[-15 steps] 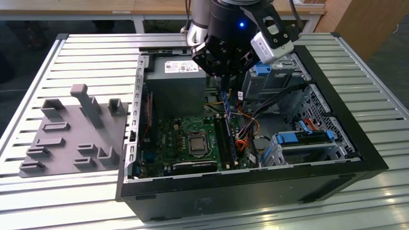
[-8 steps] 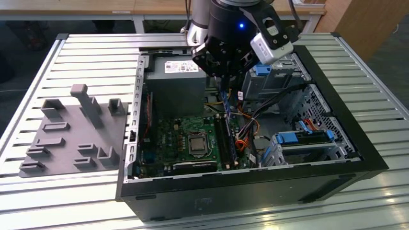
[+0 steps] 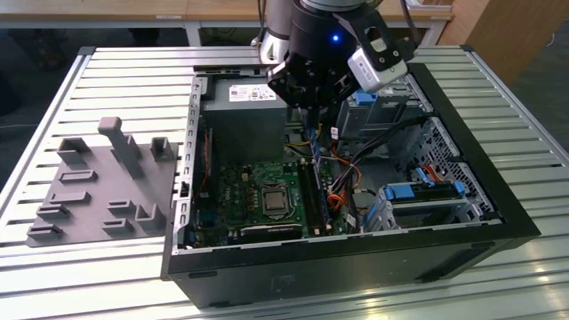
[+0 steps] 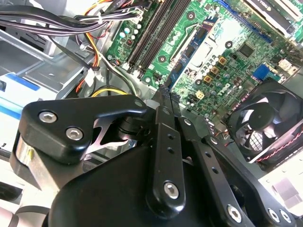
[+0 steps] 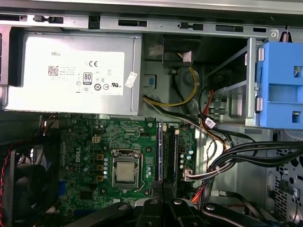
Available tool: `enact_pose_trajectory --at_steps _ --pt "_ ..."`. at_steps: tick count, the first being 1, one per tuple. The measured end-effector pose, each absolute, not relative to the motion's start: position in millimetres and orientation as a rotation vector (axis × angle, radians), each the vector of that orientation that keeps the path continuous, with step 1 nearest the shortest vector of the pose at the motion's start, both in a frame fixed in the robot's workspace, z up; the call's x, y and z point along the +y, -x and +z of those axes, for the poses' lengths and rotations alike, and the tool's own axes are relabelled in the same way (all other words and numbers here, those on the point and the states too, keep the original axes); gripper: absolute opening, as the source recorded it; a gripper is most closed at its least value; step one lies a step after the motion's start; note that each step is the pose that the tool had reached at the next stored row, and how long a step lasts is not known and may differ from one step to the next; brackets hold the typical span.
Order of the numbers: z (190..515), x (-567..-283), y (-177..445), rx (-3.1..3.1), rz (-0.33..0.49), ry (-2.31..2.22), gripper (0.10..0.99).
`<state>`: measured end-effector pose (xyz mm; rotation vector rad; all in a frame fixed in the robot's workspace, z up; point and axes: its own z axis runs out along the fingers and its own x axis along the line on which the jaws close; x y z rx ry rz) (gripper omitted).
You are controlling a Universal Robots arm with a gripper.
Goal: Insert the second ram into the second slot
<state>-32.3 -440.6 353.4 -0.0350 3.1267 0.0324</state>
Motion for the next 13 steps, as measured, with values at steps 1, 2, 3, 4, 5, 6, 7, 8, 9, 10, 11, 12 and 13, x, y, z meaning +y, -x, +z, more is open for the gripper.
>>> enact_pose_trajectory --at_steps 1,2,3,4,5,6,7,8,9,10,11,12,13 --pt "353.0 -440.6 32.3 3.127 0.032 0.035 0.114" --pt "352.6 -440.6 32.3 3.127 0.032 0.035 0.114" --pt "352.0 -440.7 32.3 3.127 0.033 0.034 0.114" --pt "351.4 -440.8 32.3 3.127 0.033 0.034 0.114" --pt "350.9 -440.9 32.4 3.127 0.032 0.034 0.114" --pt "350.4 -441.1 32.3 3.127 0.032 0.034 0.114" --pt "349.9 -441.4 32.3 3.127 0.032 0.034 0.114" --pt "349.3 -441.6 32.3 3.127 0.032 0.034 0.114" --pt "348.9 -441.7 32.3 3.127 0.032 0.034 0.114" --pt "348.5 -441.9 32.3 3.127 0.032 0.034 0.114" --pt "348.1 -442.0 32.3 3.127 0.032 0.034 0.114" --pt "347.8 -442.0 32.3 3.127 0.032 0.034 0.114" --pt "347.6 -442.0 32.3 3.127 0.032 0.034 0.114"
